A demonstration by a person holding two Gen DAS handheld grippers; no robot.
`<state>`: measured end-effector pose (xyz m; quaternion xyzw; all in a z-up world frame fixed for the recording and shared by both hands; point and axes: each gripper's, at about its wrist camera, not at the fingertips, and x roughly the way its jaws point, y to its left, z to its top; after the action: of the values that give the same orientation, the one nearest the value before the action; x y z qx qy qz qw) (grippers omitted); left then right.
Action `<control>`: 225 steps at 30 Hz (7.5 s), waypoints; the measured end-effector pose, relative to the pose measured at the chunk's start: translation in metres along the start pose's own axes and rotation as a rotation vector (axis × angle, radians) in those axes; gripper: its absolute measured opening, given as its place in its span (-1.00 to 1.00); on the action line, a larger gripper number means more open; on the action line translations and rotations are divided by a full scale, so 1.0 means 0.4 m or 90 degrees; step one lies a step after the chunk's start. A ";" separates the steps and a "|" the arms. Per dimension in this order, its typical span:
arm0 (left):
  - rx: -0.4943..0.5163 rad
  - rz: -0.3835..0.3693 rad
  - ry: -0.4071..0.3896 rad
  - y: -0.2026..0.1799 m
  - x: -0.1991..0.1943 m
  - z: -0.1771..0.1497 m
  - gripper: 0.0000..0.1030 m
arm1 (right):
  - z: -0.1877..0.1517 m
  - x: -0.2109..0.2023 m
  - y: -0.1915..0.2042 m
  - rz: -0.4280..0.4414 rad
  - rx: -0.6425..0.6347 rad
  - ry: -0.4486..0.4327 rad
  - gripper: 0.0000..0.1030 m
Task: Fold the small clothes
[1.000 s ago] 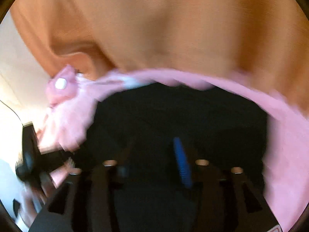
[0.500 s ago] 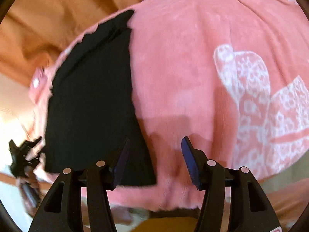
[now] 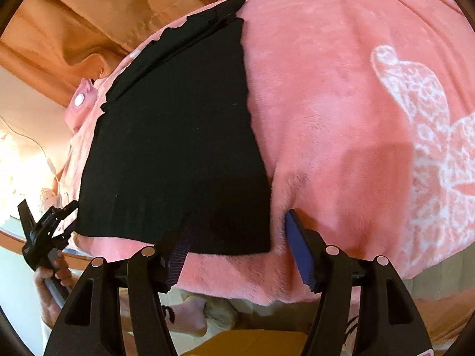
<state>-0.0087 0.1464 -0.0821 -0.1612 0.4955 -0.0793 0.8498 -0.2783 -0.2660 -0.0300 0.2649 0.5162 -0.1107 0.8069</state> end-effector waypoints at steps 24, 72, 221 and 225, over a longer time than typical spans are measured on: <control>-0.056 -0.108 0.065 -0.001 0.018 -0.017 -0.43 | 0.008 0.019 -0.003 0.066 0.014 0.021 -0.43; -0.003 -0.088 0.040 -0.253 0.275 0.434 -0.82 | 0.615 0.034 -0.076 0.032 0.071 -0.113 -0.79; 0.119 -0.033 0.076 -0.367 0.265 0.342 -0.89 | 0.630 0.096 0.050 -0.079 -0.121 -0.071 -0.91; 0.120 -0.026 0.091 -0.346 0.301 0.348 -0.88 | 0.632 0.188 -0.014 -0.118 -0.080 0.000 -0.91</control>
<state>0.1753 0.0086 -0.0679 -0.0842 0.5420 -0.1542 0.8218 -0.0515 -0.4005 -0.0162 0.1649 0.5444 -0.1519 0.8083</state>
